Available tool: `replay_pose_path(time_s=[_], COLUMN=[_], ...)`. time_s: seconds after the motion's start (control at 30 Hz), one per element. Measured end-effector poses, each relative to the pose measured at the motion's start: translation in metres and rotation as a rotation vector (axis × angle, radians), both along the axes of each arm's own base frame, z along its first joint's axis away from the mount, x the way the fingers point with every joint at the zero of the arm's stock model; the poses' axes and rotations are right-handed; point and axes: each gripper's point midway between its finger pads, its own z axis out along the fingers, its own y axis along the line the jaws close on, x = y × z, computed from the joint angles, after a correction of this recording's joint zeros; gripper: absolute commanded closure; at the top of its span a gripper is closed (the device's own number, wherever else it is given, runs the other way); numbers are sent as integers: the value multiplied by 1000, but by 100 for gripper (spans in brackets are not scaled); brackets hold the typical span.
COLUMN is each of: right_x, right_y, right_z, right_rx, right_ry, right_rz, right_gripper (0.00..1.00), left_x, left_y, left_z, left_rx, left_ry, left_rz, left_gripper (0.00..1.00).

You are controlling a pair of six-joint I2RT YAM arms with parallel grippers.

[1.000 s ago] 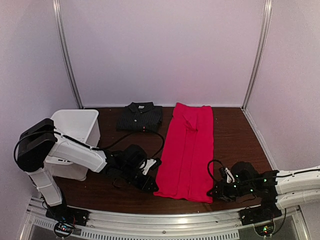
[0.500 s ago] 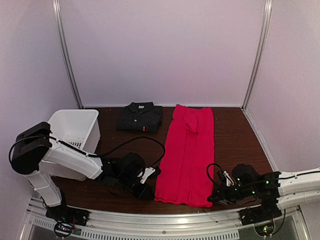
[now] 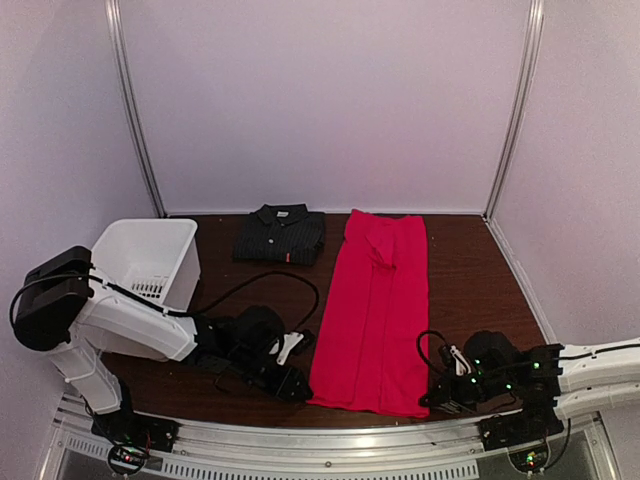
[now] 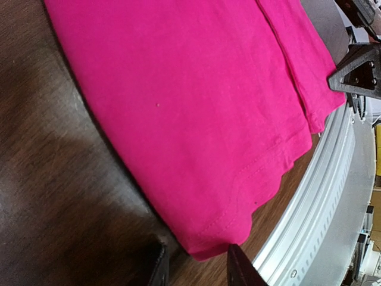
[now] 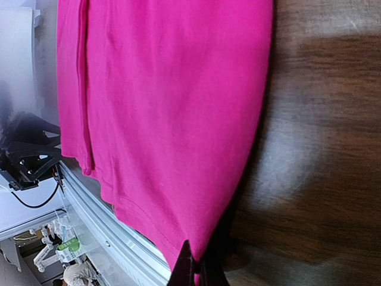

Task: Fold and stack the mixed laundry pile
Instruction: Pick up the rectangle-folded T-shirt from the center of the board, then fold the rectangle-folded T-shirt at the center of the board.

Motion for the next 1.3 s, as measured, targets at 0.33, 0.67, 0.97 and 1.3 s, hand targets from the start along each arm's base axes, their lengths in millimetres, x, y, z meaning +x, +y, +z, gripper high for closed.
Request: replay_pose_path(time_s=[0.33, 0.67, 0.97, 1.3], right_x=[-1, -10, 24, 90], right_y=[0, 14, 23, -17], right_z=[-2, 9, 70, 64], right_rx=[4, 34, 100, -42], right_ry=[-2, -41, -220, -289], right_rz=[2, 87, 20, -137], right_gripper=[100, 100, 100, 100], left_x=[2, -24, 4, 74], left_y=[-15, -15, -37, -44], left_z=[-6, 6, 51, 65], left_rx=[-10, -6, -81, -106], left_ry=[14, 0, -76, -129], left_rz=[5, -85, -80, 9], left_gripper=[100, 100, 100, 100])
